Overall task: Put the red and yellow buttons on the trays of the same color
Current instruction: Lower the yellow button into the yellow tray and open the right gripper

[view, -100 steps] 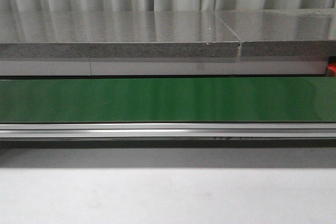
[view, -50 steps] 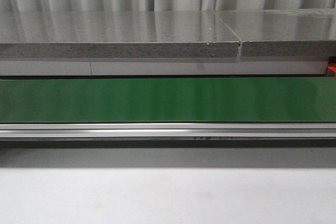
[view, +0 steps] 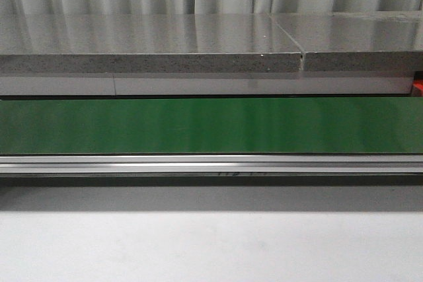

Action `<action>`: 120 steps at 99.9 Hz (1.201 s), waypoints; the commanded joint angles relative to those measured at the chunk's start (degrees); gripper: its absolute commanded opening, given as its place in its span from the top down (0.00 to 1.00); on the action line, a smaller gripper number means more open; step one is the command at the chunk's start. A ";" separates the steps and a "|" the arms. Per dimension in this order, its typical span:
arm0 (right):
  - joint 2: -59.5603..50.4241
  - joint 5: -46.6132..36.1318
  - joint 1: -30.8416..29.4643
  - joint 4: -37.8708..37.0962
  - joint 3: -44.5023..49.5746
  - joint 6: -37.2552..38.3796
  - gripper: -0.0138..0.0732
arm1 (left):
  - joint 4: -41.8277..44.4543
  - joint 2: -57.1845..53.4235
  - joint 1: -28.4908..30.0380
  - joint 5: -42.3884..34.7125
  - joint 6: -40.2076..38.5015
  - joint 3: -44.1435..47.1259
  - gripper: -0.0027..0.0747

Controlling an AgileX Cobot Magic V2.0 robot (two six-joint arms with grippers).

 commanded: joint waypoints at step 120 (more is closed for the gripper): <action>-11.40 -0.18 0.84 1.94 -4.55 -0.09 0.17 | -0.41 0.22 0.10 -4.25 -0.48 -1.50 0.99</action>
